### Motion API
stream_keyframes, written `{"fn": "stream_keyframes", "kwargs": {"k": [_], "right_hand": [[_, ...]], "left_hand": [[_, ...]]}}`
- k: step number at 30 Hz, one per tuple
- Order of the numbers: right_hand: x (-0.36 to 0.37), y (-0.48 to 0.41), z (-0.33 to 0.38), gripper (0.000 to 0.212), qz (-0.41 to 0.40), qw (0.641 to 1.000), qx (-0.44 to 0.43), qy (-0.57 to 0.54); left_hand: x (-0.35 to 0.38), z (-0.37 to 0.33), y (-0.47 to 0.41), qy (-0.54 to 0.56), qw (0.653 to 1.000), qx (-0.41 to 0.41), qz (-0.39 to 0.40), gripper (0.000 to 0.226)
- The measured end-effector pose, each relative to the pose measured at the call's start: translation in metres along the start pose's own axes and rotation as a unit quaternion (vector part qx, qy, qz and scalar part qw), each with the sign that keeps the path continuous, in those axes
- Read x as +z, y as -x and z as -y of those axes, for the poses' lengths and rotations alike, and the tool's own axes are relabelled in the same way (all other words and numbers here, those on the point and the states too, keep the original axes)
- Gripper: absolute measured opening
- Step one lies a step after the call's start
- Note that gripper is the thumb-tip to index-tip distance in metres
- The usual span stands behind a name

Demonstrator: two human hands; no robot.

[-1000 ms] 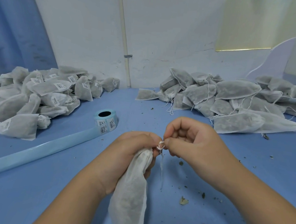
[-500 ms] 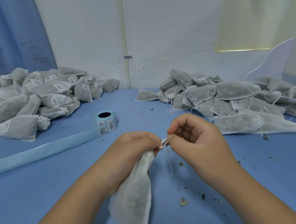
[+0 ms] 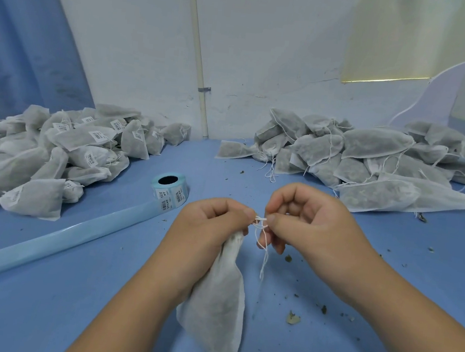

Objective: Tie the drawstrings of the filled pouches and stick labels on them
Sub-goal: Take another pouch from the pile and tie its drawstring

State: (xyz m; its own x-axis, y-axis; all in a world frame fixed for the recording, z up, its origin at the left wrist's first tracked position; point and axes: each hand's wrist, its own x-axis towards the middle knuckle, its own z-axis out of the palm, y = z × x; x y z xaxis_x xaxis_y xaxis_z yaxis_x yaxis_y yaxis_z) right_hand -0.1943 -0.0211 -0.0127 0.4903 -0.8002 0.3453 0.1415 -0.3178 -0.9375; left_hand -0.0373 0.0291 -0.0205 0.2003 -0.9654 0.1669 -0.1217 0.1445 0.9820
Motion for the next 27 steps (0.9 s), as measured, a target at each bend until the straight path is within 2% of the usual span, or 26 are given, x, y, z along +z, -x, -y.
{"fn": "stream_keyframes", "kwargs": {"k": [6,12,18,27], "right_hand": [[-0.0029,0.0002,0.0005,0.015,-0.005,1.0,0.002,0.015],[-0.0011,0.0015,-0.0009,0.015,0.001,0.999,-0.029,0.039],[0.0006,0.0031,-0.0035,0.017,-0.026,0.994,-0.064,0.085],[0.0048,0.0077,0.0007,0.017,-0.042,0.964,-0.138,0.225]], "left_hand": [[-0.0011,-0.0012,0.0015,0.054,0.994,-0.053,0.08,0.022],[0.0004,-0.0017,-0.0012,0.109,0.983,-0.092,0.111,0.021],[-0.0005,0.0012,-0.0038,0.171,0.971,-0.119,0.115,0.016],[0.0009,0.0005,-0.0053,0.181,0.972,-0.121,0.086,0.017]]}}
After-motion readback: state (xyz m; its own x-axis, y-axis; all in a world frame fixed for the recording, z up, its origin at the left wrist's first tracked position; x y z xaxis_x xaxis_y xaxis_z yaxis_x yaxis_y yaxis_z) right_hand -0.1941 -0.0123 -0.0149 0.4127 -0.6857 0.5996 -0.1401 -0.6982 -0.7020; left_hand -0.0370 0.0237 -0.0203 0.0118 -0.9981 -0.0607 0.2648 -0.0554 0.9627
